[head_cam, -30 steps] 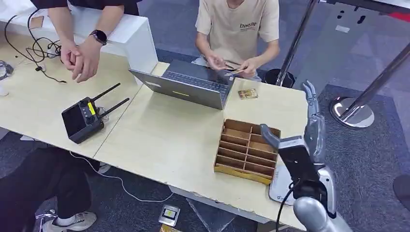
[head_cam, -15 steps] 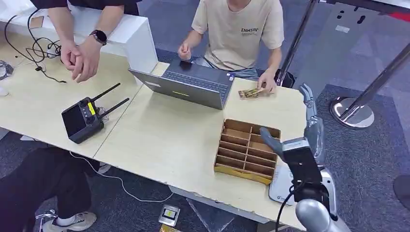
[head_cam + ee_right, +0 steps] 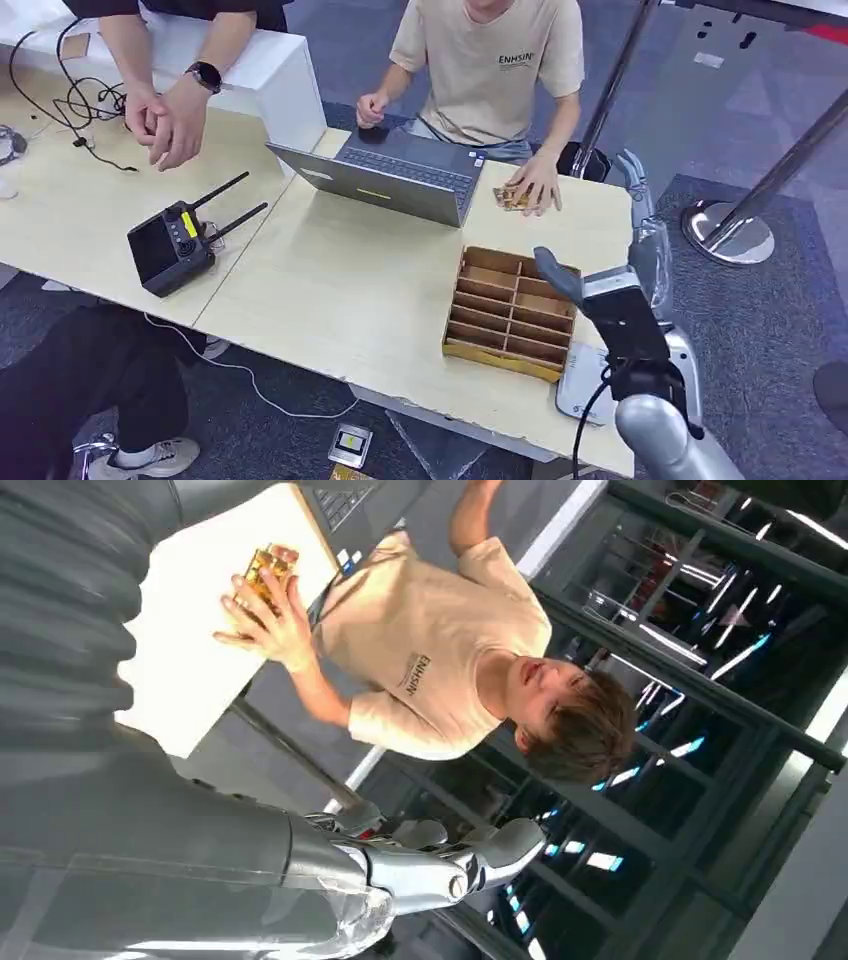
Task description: Pass the card to the sensor for recognition and then transmit it.
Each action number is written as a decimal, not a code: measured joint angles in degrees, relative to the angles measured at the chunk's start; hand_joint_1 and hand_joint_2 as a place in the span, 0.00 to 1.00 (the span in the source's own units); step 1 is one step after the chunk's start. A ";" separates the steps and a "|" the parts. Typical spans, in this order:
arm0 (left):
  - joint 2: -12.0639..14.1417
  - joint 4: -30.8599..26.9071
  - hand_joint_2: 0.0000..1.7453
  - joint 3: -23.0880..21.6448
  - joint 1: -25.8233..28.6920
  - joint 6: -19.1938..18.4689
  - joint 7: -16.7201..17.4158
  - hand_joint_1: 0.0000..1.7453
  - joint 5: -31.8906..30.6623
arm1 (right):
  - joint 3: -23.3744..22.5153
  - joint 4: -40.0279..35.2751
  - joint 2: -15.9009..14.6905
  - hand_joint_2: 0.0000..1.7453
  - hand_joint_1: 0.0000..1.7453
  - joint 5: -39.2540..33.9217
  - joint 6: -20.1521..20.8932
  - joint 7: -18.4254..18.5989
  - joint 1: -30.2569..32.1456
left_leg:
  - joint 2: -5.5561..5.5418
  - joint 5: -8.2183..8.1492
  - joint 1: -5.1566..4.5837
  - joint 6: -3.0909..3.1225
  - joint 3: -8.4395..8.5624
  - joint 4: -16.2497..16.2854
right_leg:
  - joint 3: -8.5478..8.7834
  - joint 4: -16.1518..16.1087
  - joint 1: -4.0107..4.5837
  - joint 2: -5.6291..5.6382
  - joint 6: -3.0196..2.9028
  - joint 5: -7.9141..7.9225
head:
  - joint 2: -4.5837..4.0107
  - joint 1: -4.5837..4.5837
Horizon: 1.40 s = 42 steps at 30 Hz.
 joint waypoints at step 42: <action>1.40 0.00 0.00 0.02 -0.12 -2.25 3.72 0.00 -2.01 | -1.01 -10.49 0.24 1.00 0.00 -9.81 -0.70 -5.11 11.96 | 0.01 -0.01 0.00 0.01 -0.01 -0.01 | -0.02 -0.01 0.00 0.00 0.00 -0.01 | 0.00 0.00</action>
